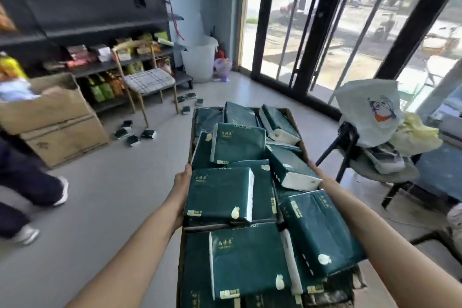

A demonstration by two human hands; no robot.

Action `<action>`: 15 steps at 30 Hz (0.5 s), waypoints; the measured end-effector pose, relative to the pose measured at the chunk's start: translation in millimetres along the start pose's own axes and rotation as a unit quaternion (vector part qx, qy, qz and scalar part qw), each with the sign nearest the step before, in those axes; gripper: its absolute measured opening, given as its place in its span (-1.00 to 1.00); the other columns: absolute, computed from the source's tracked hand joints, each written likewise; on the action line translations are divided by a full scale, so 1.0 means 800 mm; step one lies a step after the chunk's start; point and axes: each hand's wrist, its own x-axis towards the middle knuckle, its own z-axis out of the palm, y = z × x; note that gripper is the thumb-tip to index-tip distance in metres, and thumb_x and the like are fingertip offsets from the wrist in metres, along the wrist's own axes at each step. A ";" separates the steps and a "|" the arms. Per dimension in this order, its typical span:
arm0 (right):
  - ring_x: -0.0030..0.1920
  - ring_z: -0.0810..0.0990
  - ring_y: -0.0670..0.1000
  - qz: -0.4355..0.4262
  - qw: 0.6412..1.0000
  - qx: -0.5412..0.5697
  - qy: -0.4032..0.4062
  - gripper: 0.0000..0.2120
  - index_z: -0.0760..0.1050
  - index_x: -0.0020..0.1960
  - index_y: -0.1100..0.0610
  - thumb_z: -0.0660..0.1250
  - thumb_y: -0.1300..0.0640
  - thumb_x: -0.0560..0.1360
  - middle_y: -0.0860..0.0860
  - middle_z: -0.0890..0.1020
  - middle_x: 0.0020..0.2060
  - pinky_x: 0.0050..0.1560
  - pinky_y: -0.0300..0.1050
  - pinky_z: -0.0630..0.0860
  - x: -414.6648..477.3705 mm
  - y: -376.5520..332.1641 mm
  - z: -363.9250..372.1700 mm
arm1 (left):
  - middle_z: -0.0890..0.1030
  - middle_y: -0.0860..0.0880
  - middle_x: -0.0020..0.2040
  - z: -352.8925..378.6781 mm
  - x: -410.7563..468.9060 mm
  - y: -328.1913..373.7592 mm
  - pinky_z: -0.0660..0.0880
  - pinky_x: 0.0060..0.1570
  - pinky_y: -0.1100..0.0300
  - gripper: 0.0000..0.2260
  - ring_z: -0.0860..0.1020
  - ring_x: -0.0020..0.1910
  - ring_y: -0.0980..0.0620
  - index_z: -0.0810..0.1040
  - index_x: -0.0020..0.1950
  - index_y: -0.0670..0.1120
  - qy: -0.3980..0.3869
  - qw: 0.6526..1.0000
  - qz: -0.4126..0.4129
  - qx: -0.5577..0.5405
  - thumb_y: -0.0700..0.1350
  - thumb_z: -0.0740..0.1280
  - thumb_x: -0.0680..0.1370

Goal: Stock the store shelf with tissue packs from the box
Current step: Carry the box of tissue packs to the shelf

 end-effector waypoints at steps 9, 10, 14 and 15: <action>0.42 0.28 0.06 -0.074 0.985 -0.094 -0.127 -0.54 0.18 0.49 -0.06 0.17 0.08 0.61 0.00 0.34 0.35 0.37 -0.14 0.17 0.132 -0.132 0.218 | 0.53 -0.19 0.16 -0.193 0.120 0.103 0.51 -0.12 0.09 -0.48 0.56 0.07 -0.17 0.33 0.33 -0.10 0.091 0.993 0.035 -0.070 0.26 0.08 0.58; 0.42 0.29 0.07 -0.088 0.980 -0.110 -0.143 -0.52 0.17 0.48 -0.11 0.20 0.10 0.60 0.00 0.32 0.40 0.40 -0.12 0.16 0.146 -0.144 0.236 | 0.54 -0.20 0.11 -0.207 0.129 0.115 0.50 -0.13 0.10 -0.54 0.56 0.01 -0.16 0.37 0.25 -0.12 0.098 0.992 0.040 -0.075 0.22 0.07 0.60; 0.40 0.31 0.05 -0.103 0.973 -0.120 -0.169 -0.51 0.20 0.47 -0.10 0.21 0.15 0.59 0.01 0.33 0.40 0.40 -0.14 0.17 0.208 -0.194 0.303 | 0.58 -0.20 -0.01 -0.254 0.174 0.158 0.49 -0.12 0.11 -0.63 0.56 -0.10 -0.14 0.47 0.06 -0.12 0.119 0.986 0.062 -0.097 0.15 0.09 0.62; 0.38 0.31 0.02 -0.102 0.972 -0.118 -0.176 -0.52 0.19 0.48 -0.06 0.18 0.18 0.61 0.01 0.34 0.37 0.32 -0.21 0.18 0.223 -0.207 0.319 | 0.58 -0.20 0.01 -0.263 0.189 0.169 0.50 -0.11 0.09 -0.60 0.57 -0.07 -0.16 0.46 0.14 -0.14 0.125 0.984 0.065 -0.109 0.18 0.11 0.61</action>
